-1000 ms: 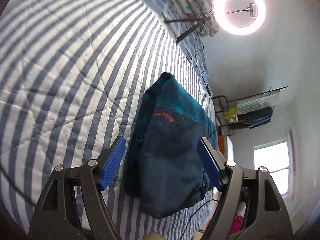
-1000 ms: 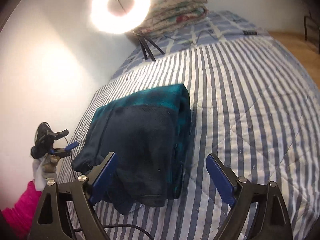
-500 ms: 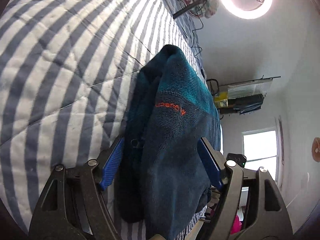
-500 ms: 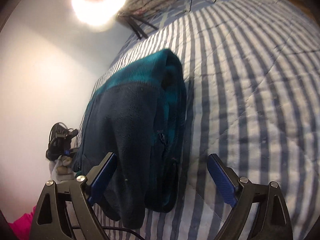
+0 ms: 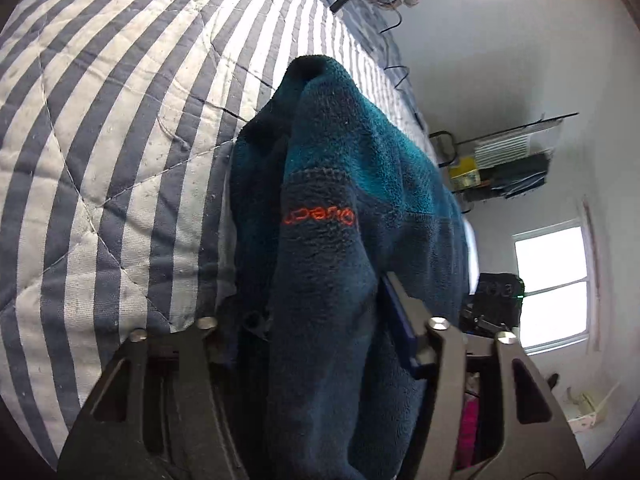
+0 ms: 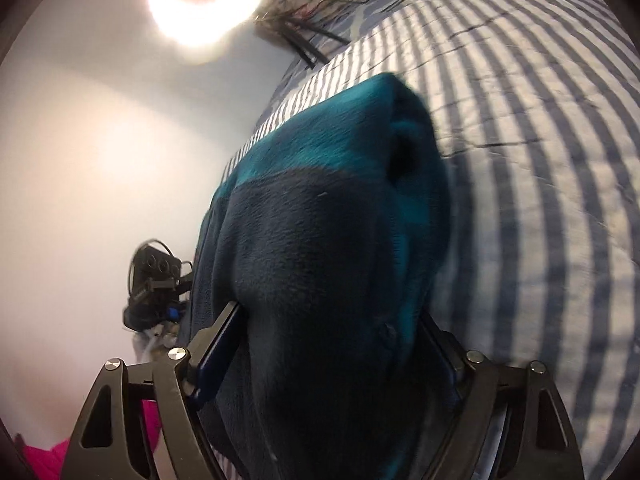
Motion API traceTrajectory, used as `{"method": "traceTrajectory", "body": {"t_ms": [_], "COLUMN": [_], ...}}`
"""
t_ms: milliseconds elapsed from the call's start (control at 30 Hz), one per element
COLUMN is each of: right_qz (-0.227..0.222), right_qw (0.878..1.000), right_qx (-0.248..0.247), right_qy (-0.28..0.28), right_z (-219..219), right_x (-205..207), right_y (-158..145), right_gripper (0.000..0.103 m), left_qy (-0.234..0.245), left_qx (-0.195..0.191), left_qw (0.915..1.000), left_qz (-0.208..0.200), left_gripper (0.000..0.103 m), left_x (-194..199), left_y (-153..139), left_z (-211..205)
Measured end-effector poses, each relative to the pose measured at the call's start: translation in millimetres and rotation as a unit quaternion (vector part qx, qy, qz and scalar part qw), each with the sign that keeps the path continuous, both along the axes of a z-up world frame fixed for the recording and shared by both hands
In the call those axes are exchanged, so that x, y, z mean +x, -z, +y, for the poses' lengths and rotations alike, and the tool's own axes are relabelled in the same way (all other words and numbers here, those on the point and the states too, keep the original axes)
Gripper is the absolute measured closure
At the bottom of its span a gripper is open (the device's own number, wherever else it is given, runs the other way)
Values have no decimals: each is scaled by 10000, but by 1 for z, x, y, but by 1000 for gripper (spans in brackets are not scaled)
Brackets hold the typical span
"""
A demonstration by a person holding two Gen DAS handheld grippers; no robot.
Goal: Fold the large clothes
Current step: 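Close both grippers on the folded fleece bundle and lift it, then carry the lifted bundle with both grippers toward the bed's head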
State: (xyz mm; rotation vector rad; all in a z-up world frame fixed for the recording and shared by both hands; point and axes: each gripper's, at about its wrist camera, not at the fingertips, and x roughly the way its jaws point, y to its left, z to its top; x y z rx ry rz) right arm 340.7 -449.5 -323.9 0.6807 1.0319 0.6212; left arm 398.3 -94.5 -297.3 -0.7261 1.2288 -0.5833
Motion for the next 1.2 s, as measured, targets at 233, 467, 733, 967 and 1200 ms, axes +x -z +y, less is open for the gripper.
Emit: {"method": "traceTrajectory", "body": {"t_ms": [233,467,733,967,1200], "right_qz": [57,26,-330,-787,-1357], "right_qw": [9992,9959,9811,9629,9325], "right_qx": [-356,-862,-1899,-2564,-3314], "right_qy": [143,256,165,305,459], "right_z": [3,16,43,48,53], "right_x": [-10,-10,-25,-49,-64], "right_y": [-15,-36,-81,-123,-168], "right_gripper": [47,57,63,65,65], "left_qy": [-68,-173,64,168,224], "left_qx": [596,1018,1480,1652,1785], "left_qw": [9980,9942,9861,9786,9672], "left_qz": [-176,-313,-756,-1216,-1794], "left_gripper": [64,69,71,71,71], "left_x": [-2,-10,-41,-61,-62], "left_y": [-22,-43,-81,-117,-158], "left_z": [-16,-29,-53,-77,-105]}}
